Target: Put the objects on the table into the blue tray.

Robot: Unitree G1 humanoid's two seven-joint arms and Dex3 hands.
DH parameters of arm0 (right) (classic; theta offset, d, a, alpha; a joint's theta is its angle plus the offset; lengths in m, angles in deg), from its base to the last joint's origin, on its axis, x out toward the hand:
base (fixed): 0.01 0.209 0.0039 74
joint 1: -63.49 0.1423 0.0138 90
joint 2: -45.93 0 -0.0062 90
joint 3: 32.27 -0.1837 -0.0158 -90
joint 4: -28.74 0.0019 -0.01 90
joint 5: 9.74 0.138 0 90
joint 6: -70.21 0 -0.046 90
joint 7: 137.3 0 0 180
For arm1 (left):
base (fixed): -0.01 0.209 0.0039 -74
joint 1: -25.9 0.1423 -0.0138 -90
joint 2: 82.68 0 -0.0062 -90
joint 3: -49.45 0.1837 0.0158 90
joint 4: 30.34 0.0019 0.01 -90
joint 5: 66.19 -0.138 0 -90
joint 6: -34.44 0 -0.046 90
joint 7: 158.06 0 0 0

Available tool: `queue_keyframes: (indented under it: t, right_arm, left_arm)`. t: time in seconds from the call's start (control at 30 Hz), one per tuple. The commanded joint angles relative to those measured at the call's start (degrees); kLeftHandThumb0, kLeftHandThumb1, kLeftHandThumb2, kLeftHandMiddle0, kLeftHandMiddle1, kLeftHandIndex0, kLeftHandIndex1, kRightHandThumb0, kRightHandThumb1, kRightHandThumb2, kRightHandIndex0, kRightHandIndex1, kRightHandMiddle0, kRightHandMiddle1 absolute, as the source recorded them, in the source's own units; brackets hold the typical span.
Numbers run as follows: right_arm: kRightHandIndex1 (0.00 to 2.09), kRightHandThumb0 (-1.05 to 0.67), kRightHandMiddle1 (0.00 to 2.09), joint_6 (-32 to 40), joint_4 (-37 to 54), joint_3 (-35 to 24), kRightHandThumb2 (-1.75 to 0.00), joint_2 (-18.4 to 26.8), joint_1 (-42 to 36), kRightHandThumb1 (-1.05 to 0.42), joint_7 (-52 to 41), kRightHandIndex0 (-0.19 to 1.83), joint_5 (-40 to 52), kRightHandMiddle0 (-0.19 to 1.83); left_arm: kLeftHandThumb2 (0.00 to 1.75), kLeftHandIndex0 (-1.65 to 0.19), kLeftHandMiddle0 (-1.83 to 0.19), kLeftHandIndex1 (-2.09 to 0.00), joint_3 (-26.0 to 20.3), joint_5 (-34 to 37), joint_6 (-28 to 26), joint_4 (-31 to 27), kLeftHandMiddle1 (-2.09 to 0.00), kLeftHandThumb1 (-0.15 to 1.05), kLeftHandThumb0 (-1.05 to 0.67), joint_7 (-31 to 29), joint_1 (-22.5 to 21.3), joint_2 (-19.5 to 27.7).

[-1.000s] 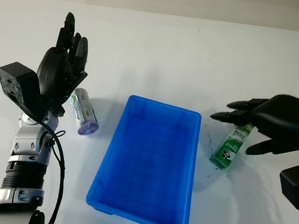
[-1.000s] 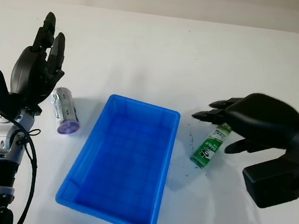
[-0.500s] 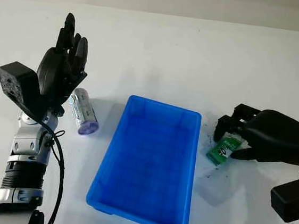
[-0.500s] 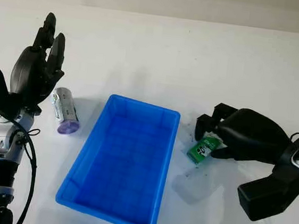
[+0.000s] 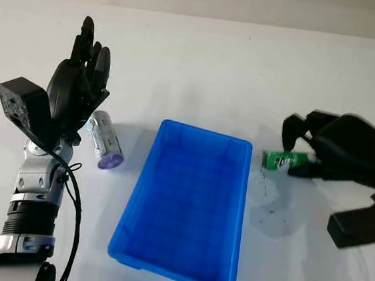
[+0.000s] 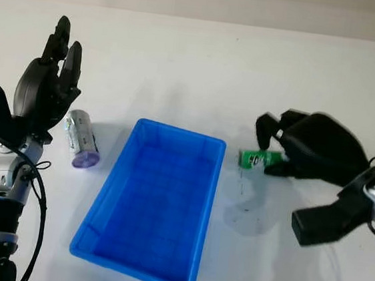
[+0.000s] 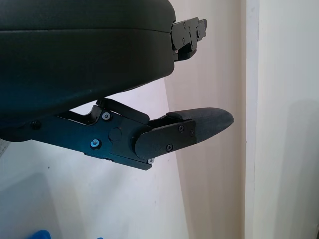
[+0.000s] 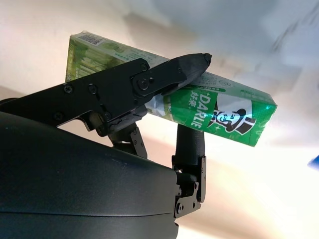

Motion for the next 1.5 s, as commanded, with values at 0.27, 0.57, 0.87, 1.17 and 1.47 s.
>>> queue_keyframes:
  t: [0.27, 0.57, 0.87, 1.17, 1.47]
  right_arm:
    - [2.09, -0.46, 2.09, 3.96, -1.43, 1.45, -0.11, -6.09, 10.0, -1.05, 6.68, 0.83, 1.75, 0.57]
    - [2.09, -0.48, 2.09, -0.41, 8.13, 4.29, -0.23, -13.64, 13.38, -1.05, 11.9, 1.08, 1.98, 0.82]
    - [2.09, -0.59, 2.09, -10.52, 16.63, 6.3, -0.32, -15.8, 11.32, -1.05, -0.91, 1.14, 13.94, 0.86]
    - [2.09, -0.59, 2.09, -8.1, 24.25, 5.46, -0.3, -16.03, 7.66, -1.05, -17.09, 1.05, 29.77, 0.79]
    - [0.13, -0.66, 0.2, 9.12, 34.46, 4.66, -0.05, -9.06, 5.13, -1.0, -42.98, -0.14, 43.38, -0.14]
  left_arm:
    - [0.62, 0.19, 0.19, 0.0, 0.23, -0.09, -1.8, -1.27, 0.0, 1.05, -0.68, 0.85, -0.44, 0.21]
    - [0.62, 0.19, 0.19, 0.0, 0.19, -0.52, -1.85, -2.58, 0.0, 1.05, -0.68, 1.45, 0.55, 0.21]
    - [0.6, 0.19, 0.19, 0.0, 0.0, -0.59, -1.77, -2.02, 0.0, 1.05, -0.68, 2.07, 0.49, 0.08]
    - [0.56, 0.19, 0.19, 0.0, -0.18, -0.18, -0.61, -0.47, 0.0, 1.05, -0.66, 2.27, -0.3, -0.44]
    - [0.55, 0.19, 0.19, 0.0, 0.23, -0.56, -0.22, 0.5, 0.0, 1.05, -0.62, 3.15, -0.83, -0.92]
